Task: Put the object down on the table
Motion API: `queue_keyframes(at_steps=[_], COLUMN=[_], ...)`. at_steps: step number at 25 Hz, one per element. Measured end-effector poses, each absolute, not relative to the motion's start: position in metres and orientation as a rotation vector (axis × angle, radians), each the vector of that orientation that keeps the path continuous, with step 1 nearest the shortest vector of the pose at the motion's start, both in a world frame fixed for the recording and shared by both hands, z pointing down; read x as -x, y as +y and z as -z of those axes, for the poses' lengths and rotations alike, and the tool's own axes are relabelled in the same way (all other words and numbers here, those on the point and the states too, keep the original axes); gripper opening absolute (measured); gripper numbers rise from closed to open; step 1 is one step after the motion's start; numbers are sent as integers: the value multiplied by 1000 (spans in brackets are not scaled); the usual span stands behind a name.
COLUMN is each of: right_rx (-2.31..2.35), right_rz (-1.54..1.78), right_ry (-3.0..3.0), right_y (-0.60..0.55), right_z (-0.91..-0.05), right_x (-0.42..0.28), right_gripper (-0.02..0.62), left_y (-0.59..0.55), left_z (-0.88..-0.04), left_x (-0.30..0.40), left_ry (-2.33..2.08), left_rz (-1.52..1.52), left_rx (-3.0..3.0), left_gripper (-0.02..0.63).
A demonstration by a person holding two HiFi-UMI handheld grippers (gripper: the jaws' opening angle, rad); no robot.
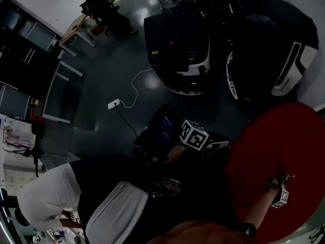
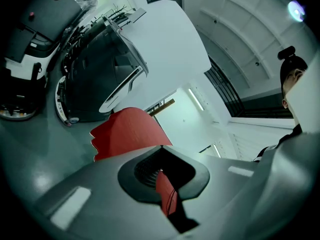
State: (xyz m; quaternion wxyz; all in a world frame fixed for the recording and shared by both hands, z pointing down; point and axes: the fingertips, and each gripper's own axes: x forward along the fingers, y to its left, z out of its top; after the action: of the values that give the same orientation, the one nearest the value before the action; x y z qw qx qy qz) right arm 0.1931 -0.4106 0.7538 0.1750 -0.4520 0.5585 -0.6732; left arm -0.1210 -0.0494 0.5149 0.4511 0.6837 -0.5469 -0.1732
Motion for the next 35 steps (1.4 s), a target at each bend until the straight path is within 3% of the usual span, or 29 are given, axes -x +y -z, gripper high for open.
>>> queue_keyframes(at_steps=[10,14,23,35], right_rx=[1334,1341,1134,883], right_rz=[1910,1917,1839,1202], right_ry=[1719,1801,1831,2346], right_y=[-341,-321,-190,-70], right_z=[-756,-761,-623,-403], right_x=[-218,-177,-153,-73], right_gripper=[225,224,195,187], left_y=[-57,-53,-57,-63], left_z=[-491,-476,-461,-468], left_x=[118,159,106,41], left_ry=[-1123,-1139,-932,-519], left_rz=[394,398,354,137], left_rx=[-1833,-1847,-1959,-2115], left_gripper=[11,11,11,11])
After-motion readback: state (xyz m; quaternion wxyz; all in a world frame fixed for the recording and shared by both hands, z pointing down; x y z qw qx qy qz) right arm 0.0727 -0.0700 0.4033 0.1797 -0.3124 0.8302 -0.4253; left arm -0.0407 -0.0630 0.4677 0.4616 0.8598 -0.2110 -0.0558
